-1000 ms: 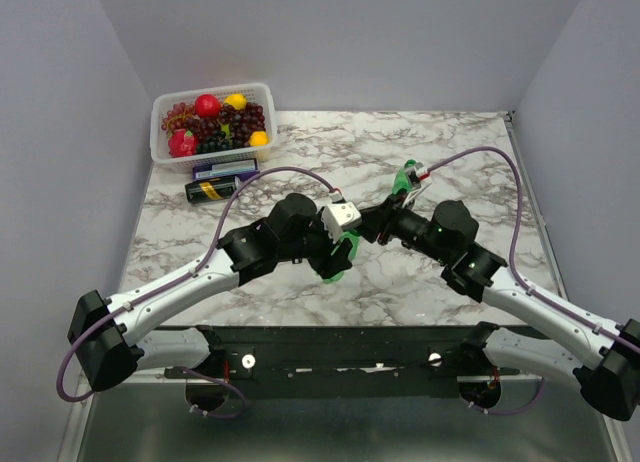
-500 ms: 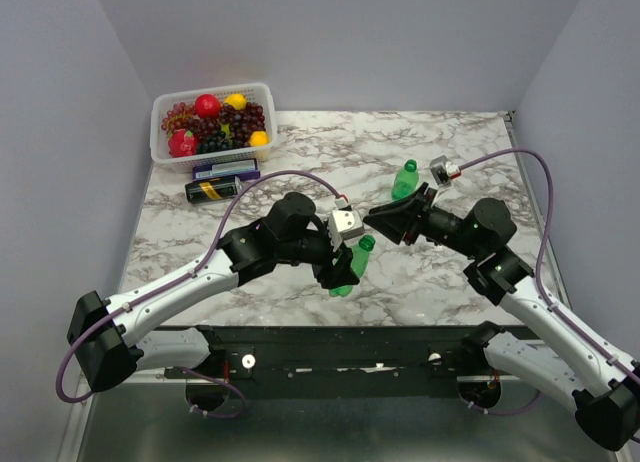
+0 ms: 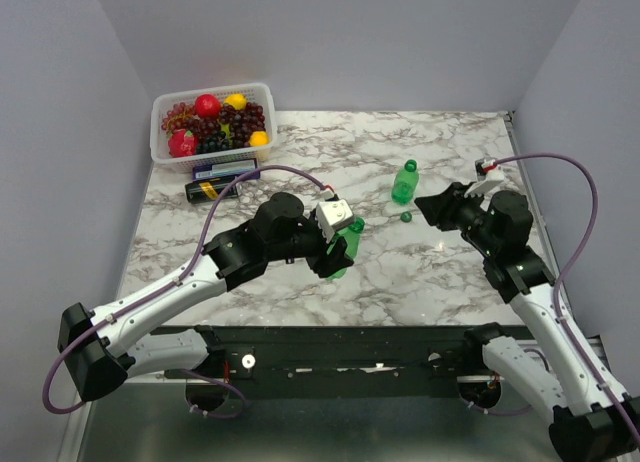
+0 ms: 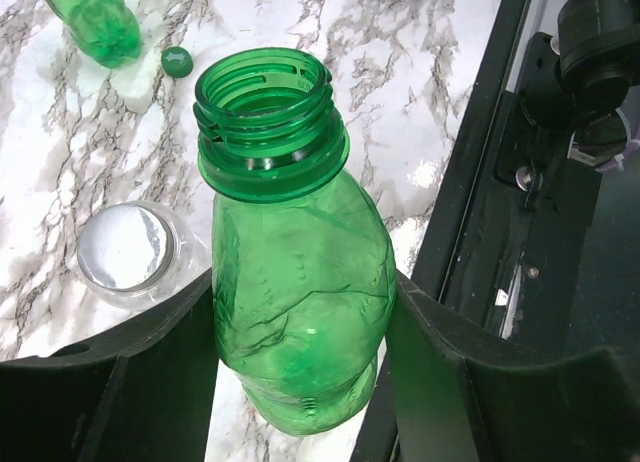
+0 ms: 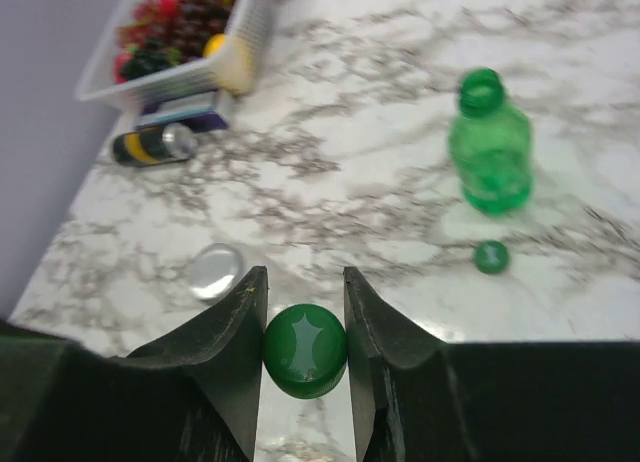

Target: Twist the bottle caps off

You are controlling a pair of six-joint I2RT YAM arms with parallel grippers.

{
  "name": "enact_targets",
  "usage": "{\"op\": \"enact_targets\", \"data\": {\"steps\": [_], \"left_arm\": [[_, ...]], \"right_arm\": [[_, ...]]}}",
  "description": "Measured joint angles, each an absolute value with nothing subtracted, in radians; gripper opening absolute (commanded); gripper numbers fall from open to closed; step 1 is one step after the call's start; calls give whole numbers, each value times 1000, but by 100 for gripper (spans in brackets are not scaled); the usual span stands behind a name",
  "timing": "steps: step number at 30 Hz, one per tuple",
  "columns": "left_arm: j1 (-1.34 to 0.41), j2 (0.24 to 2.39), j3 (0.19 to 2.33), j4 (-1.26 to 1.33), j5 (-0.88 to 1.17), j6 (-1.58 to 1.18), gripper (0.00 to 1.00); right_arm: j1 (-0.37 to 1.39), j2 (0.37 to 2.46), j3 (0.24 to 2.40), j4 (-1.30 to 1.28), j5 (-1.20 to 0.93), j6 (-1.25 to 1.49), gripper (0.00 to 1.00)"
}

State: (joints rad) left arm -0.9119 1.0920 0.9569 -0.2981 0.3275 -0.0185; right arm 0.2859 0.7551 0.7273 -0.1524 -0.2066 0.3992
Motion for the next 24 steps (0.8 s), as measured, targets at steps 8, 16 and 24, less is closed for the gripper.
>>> {"op": "enact_targets", "data": {"steps": [8, 16, 24], "left_arm": [[-912, 1092, 957, -297, 324, -19, 20], [-912, 1092, 957, -297, 324, -20, 20], [-912, 1093, 957, -296, 324, -19, 20]], "right_arm": [[94, 906, 604, -157, -118, 387, 25], [79, 1134, 598, -68, -1, 345, 25], [69, 1307, 669, -54, 28, 317, 28]]}}
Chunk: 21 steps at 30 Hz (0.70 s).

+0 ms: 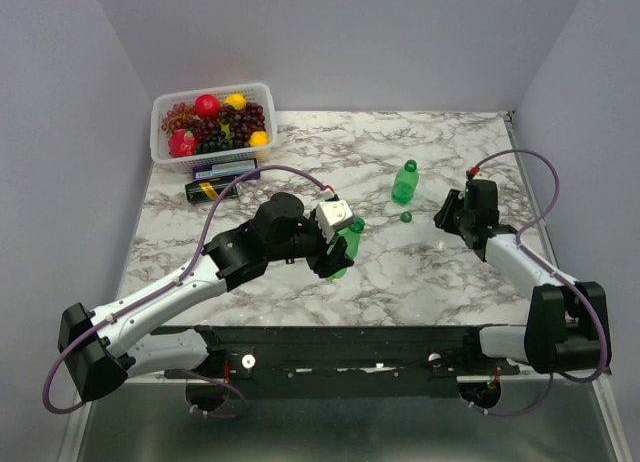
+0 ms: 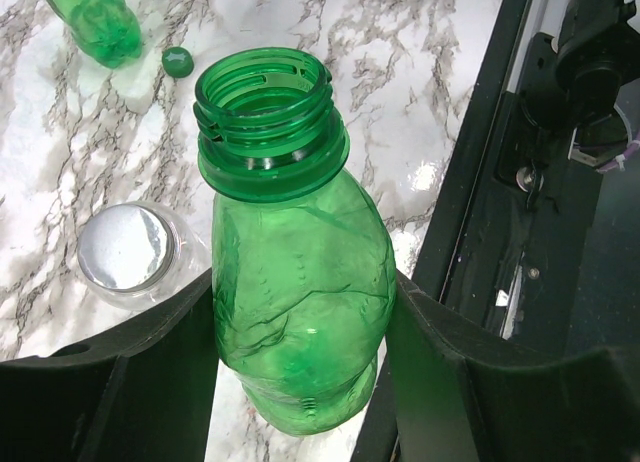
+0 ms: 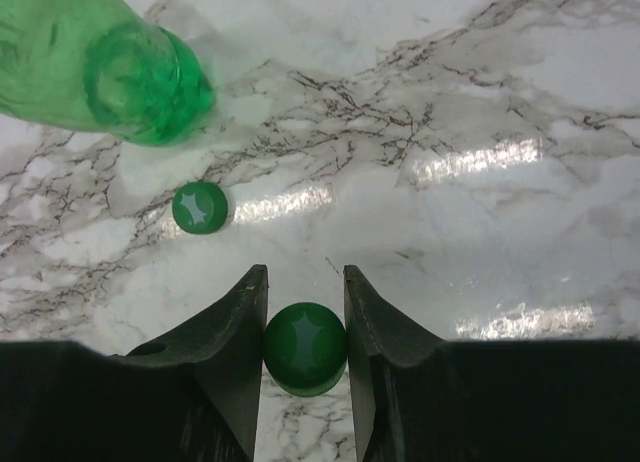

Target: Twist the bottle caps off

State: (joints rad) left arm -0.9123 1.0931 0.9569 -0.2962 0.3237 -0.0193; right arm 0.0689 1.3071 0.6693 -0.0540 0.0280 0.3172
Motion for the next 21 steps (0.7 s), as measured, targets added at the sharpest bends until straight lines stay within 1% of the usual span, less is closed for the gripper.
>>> {"op": "enact_targets", "data": {"steps": [7, 13, 16, 21], "left_arm": [[-912, 1098, 957, -296, 324, -19, 20], [-912, 1099, 957, -296, 324, -19, 20], [-912, 1099, 957, -296, 324, -19, 20], [-912, 1099, 957, -296, 324, -19, 20]], "right_arm": [[66, 1402, 783, -55, 65, 316, 32], [65, 1422, 801, -77, 98, 324, 37], [65, 1448, 824, -96, 109, 325, 40], [65, 1480, 850, -120, 121, 332, 49]]}}
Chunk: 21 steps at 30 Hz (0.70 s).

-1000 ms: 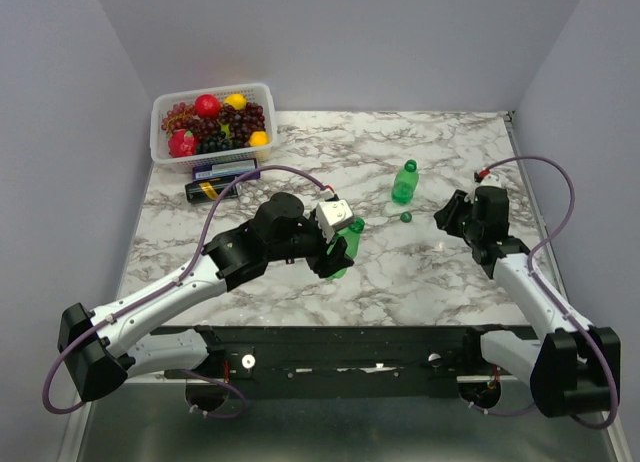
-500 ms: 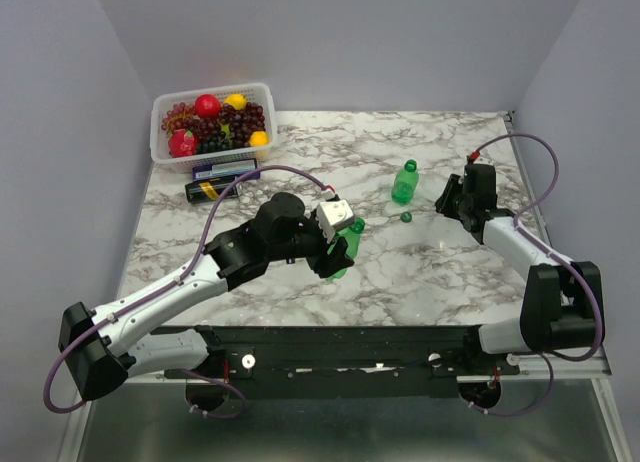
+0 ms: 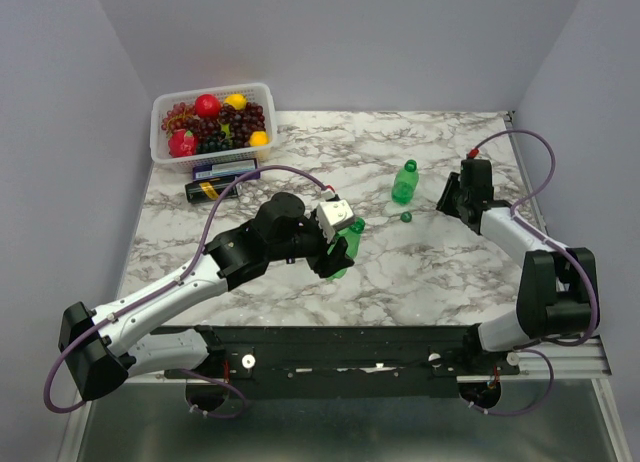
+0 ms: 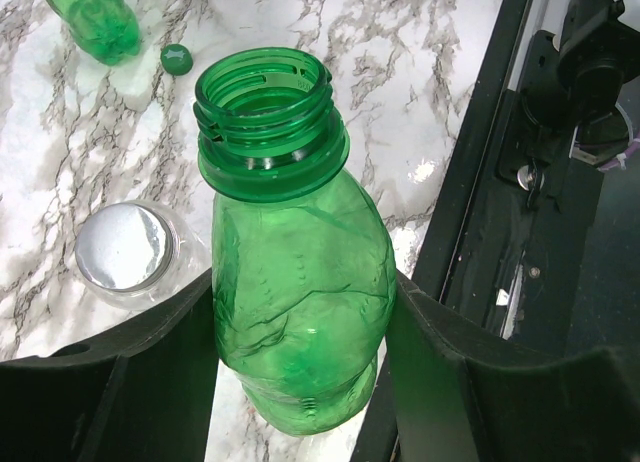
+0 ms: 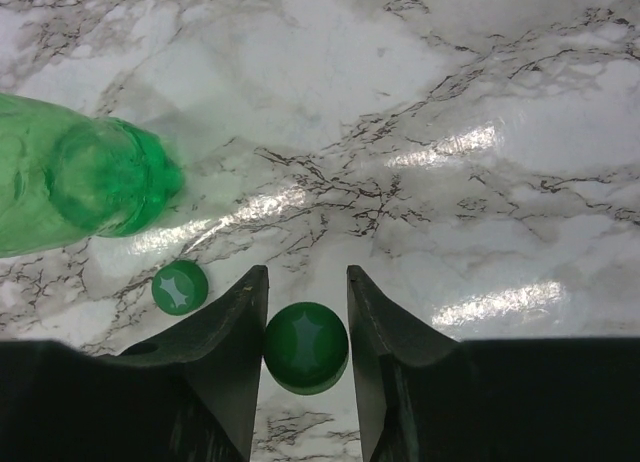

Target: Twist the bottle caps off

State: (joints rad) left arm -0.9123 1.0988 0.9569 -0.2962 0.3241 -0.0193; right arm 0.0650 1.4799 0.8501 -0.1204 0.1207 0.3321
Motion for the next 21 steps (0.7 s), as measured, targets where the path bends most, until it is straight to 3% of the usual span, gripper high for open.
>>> {"op": "enact_targets", "data": {"steps": [6, 21], "left_arm": [[-912, 1099, 957, -296, 324, -19, 20], [-912, 1099, 957, -296, 324, -19, 20]], "right_arm": [[65, 1498, 873, -143, 127, 340, 59], [65, 1514, 892, -168, 127, 339, 59]]}}
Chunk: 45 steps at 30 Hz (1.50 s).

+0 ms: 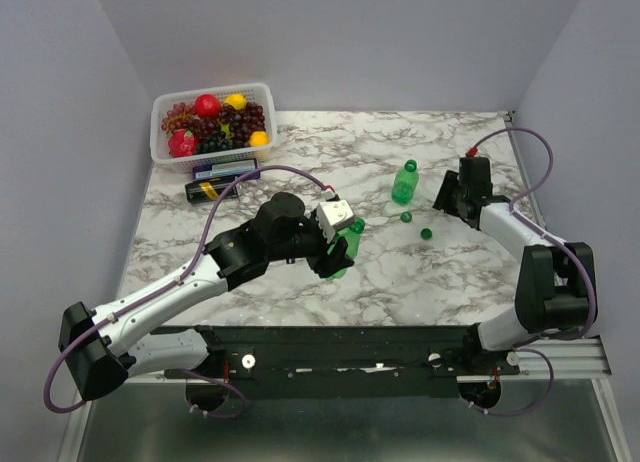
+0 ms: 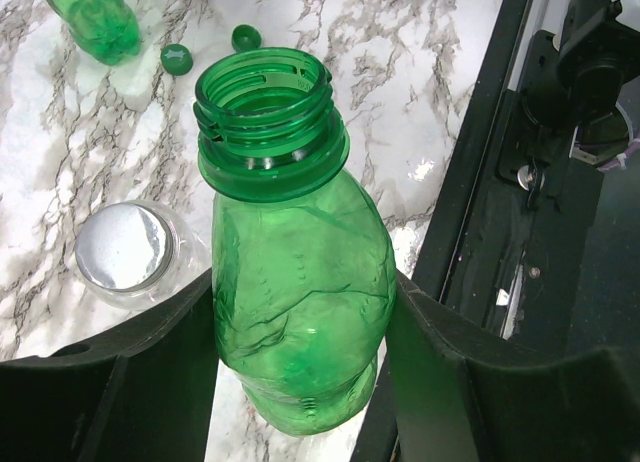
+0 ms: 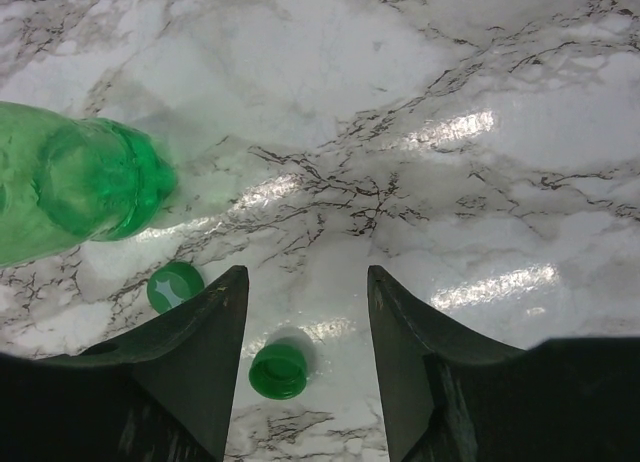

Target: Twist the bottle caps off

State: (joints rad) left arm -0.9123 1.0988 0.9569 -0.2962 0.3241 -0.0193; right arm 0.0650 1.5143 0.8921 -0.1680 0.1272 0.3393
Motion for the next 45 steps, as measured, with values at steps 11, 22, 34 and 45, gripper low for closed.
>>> {"op": "enact_targets", "data": {"steps": [11, 22, 34, 45], "left_arm": [[-912, 1115, 957, -297, 323, -19, 20], [-918, 1135, 957, -297, 322, -20, 21], [-920, 1160, 957, -297, 323, -19, 21], [-928, 1159, 957, -297, 324, -19, 20]], "right_arm": [[65, 1106, 706, -175, -70, 320, 70], [155, 795, 732, -233, -481, 335, 70], [561, 831, 921, -252, -570, 345, 80], [686, 980, 931, -287, -456, 330, 60]]}}
